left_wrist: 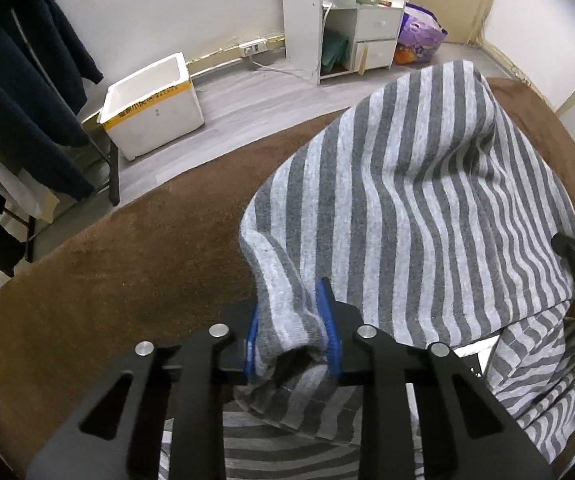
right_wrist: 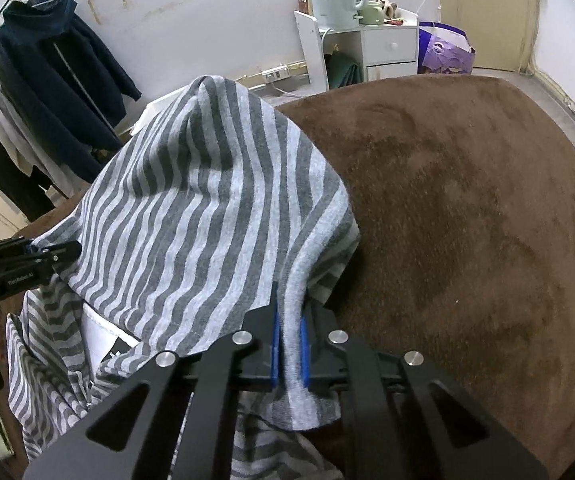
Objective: Fold large clothes
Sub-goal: 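Grasp the hoodie hem with both grippers and lift it, then carry the held hem up and over toward the hood with both grippers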
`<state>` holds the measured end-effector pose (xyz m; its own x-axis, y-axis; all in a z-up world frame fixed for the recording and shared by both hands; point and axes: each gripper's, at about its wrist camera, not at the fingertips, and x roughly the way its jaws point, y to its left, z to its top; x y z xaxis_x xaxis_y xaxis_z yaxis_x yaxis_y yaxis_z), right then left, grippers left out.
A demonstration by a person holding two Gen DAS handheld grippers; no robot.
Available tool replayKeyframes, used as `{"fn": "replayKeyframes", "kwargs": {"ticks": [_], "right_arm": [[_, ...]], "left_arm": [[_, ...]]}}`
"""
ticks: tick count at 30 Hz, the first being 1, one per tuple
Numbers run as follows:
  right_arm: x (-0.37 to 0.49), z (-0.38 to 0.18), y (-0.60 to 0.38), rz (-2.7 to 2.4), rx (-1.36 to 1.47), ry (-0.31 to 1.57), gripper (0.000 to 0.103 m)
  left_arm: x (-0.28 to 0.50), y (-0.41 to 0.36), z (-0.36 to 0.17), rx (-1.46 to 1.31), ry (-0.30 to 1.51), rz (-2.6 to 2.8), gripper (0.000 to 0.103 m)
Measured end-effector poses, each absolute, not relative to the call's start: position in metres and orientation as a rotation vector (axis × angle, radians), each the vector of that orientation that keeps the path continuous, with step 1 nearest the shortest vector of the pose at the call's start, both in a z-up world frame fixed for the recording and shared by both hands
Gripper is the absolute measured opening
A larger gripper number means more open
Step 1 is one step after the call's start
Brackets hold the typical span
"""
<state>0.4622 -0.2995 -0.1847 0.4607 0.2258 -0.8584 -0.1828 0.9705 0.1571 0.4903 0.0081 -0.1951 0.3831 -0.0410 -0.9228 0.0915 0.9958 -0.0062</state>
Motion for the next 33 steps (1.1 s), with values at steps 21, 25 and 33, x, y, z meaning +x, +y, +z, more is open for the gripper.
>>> {"fn": "replayKeyframes", "kwargs": {"ticks": [21,25,33], "right_arm": [[0.441,-0.144,-0.29,0.289,0.01,0.946,0.006],[0.426,-0.122,-0.287,0.309,-0.01,0.891,0.006],[0.372,-0.075,-0.269,0.395,-0.105,0.836,0.006]], "left_arm": [[0.462,0.006,-0.159,0.063,1.082,-0.12,0.02],[0.442,0.004,-0.136,0.09,1.033,-0.15,0.018],[0.377,0.008,-0.101,0.157,0.967,-0.196,0.017]]}}
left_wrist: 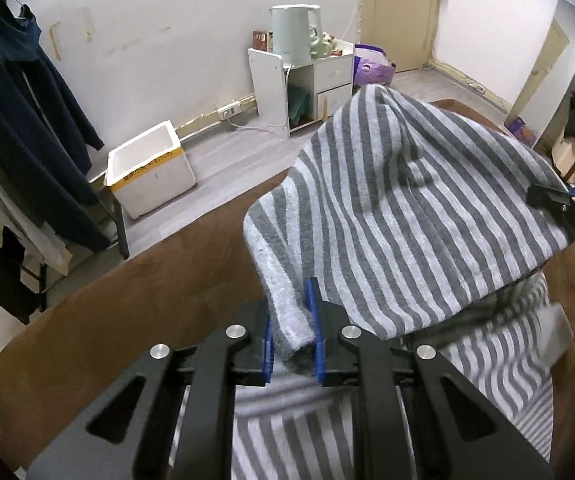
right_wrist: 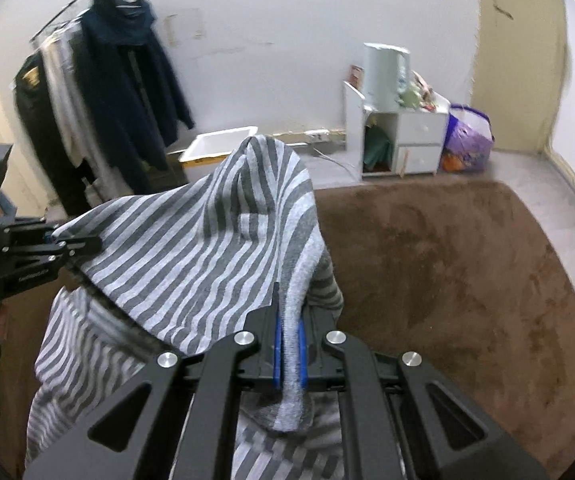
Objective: Fold large clothes
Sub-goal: 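Carry the held hem up and over toward the hood with both grippers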
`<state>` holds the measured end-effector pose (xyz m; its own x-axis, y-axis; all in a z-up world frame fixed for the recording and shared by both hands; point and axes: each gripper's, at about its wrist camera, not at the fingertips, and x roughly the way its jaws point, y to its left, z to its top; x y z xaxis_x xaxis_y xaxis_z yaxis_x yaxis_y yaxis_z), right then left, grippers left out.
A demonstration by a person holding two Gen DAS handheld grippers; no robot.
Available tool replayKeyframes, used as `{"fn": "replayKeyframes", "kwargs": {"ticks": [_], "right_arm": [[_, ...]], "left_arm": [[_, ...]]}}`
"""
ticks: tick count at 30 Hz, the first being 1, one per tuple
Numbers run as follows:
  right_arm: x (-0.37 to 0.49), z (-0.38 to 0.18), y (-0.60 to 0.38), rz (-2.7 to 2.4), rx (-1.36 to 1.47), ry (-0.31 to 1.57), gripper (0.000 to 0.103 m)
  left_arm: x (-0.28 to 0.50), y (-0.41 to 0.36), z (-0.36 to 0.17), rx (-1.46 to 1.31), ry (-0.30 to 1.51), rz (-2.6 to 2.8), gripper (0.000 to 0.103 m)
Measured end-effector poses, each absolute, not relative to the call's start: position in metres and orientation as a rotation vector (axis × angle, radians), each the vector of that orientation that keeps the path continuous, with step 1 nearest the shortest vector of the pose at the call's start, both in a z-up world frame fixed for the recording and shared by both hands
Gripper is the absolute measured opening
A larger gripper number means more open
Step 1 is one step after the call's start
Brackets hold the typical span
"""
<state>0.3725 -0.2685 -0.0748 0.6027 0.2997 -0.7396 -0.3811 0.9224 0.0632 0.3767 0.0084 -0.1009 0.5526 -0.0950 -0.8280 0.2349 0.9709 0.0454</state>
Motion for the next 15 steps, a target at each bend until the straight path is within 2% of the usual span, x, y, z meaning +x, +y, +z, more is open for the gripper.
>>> {"fn": "replayKeyframes", "kwargs": {"ticks": [7,15], "right_arm": [[0.316,-0.088,-0.26,0.435,-0.108,0.896,0.007],[0.284,-0.146,-0.275,0.389,-0.041,0.981,0.008]], "left_arm": [[0.309,0.033,-0.113,0.019,0.944,-0.189,0.017],[0.273,0.055,-0.191,-0.109,1.04,-0.13,0.021]]}}
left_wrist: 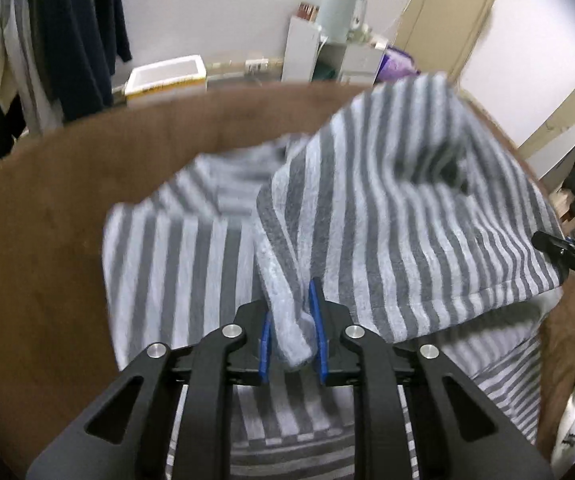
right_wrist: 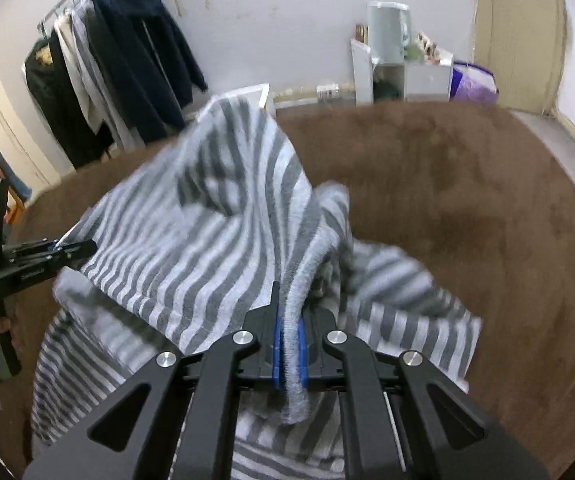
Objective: Fold large clothes
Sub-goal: 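Carry the held hem up and over toward the hood with both grippers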
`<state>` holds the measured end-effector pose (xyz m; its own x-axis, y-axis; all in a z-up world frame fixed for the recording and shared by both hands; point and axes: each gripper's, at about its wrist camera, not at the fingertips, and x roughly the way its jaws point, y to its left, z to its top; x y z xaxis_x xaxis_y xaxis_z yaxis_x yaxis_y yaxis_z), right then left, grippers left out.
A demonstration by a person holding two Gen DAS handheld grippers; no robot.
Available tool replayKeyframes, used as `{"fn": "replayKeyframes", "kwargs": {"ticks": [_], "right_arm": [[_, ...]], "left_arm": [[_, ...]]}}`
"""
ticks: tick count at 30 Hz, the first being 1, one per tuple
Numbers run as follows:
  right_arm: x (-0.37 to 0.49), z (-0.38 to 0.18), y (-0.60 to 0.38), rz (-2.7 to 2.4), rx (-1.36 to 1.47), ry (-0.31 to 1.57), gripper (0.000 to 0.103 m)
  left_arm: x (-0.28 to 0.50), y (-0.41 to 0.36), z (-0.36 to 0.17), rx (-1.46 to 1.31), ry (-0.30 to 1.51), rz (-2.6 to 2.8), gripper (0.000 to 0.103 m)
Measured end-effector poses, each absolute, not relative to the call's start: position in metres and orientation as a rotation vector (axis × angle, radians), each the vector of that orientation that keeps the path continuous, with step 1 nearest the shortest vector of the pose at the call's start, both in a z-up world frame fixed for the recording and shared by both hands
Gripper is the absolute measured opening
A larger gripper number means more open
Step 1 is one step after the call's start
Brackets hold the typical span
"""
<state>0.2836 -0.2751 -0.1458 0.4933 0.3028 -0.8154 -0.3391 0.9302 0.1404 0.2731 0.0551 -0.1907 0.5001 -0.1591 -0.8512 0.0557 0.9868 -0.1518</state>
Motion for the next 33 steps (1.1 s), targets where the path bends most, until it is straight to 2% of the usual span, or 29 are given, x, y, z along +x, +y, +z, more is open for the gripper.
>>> {"fn": "replayKeyframes", "kwargs": {"ticks": [4,8,10,11,13,15,17,19,27,33], "right_arm": [[0.281,-0.178,-0.278,0.364,-0.031,1.024,0.01],[0.282,-0.181,-0.276,0.365,-0.036,1.02,0.011],[0.282,-0.179,-0.277,0.374,-0.032,1.018,0.015],[0.282,-0.178,-0.278,0.383,-0.023,1.024,0.019],[0.279,-0.174,-0.281,0.383,-0.022,1.017,0.043],[0.274,-0.167,-0.285,0.389,-0.032,0.999,0.048],[0.27,-0.155,-0.289,0.387,-0.053,0.972,0.057],[0.272,-0.143,-0.292,0.402,-0.066,0.941,0.06],[0.33,-0.112,-0.279,0.497,-0.092,0.899,0.062],[0.369,-0.118,-0.266,0.54,-0.055,0.928,0.062]], "left_arm": [[0.269,0.049,-0.202,-0.054,1.029,-0.117,0.022],[0.273,0.051,-0.202,-0.037,1.031,-0.125,0.023],[0.271,0.051,-0.201,-0.033,1.035,-0.136,0.027],[0.269,0.05,-0.2,-0.036,1.039,-0.143,0.032],[0.268,0.053,-0.197,-0.048,1.05,-0.158,0.062],[0.267,0.056,-0.189,-0.06,1.038,-0.175,0.069],[0.264,0.059,-0.182,-0.064,1.028,-0.196,0.072],[0.266,0.06,-0.174,-0.049,1.02,-0.216,0.079],[0.311,0.052,-0.17,-0.031,1.048,-0.289,0.08],[0.353,0.037,-0.172,-0.046,1.055,-0.34,0.079]]}}
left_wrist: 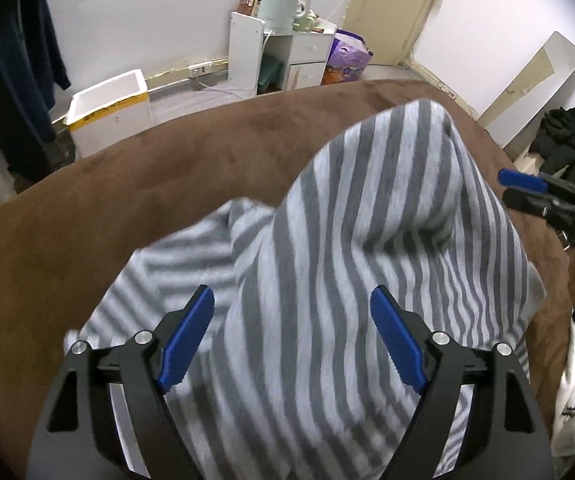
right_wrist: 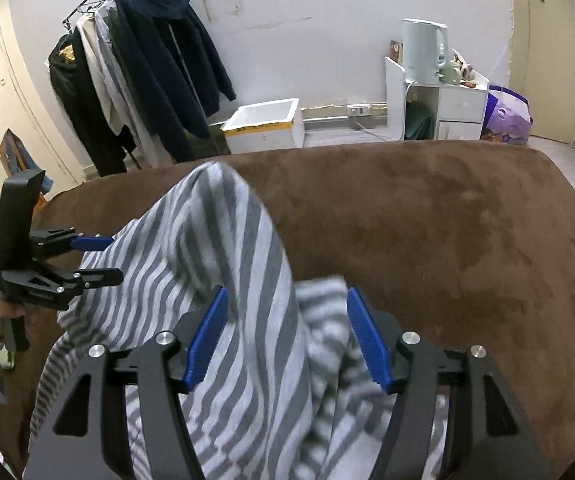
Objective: Fold large clothes
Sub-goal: 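Carry the held hem up and over toward the hood with both grippers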
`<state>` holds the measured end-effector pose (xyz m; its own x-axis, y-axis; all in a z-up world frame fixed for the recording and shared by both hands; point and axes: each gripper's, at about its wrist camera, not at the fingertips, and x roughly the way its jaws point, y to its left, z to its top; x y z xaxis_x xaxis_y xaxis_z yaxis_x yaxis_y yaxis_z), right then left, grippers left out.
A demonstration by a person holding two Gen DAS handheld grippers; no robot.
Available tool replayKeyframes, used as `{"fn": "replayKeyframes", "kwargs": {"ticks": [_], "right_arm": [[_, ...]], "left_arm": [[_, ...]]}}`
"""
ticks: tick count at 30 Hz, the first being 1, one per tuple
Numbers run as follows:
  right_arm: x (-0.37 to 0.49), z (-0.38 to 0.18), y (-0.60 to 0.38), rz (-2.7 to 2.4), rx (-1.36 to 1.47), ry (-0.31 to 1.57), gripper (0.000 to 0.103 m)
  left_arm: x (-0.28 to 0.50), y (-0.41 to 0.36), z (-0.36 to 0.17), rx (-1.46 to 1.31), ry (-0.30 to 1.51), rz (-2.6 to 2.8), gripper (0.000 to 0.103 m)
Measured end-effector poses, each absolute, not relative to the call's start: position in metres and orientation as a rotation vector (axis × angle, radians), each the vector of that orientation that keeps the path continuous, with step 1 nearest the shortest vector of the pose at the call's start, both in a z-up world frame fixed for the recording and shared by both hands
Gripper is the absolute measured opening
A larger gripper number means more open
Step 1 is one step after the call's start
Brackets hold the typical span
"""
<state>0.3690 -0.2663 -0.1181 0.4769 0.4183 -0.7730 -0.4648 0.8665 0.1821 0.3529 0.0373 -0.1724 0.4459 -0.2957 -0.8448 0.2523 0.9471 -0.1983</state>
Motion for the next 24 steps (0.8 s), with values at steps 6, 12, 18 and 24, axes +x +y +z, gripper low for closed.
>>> {"fn": "replayKeyframes", "kwargs": {"ticks": [6,12,18,24], "right_arm": [[0.379,-0.141,-0.255,0.565,-0.073,1.008,0.061],[0.385,-0.147,-0.251,0.609,-0.009,1.042,0.015],[0.379,-0.137,-0.246,0.627,-0.036,1.013,0.009],[0.376,-0.132,-0.245,0.618,-0.054,1.0,0.008]], "left_arm": [[0.381,0.017,-0.174,-0.03,1.098,-0.411,0.073],[0.39,0.004,-0.178,0.064,1.141,-0.448,0.05],[0.384,0.013,-0.176,0.056,1.105,-0.451,0.022],[0.374,0.004,-0.171,0.155,1.071,-0.475,0.011]]}}
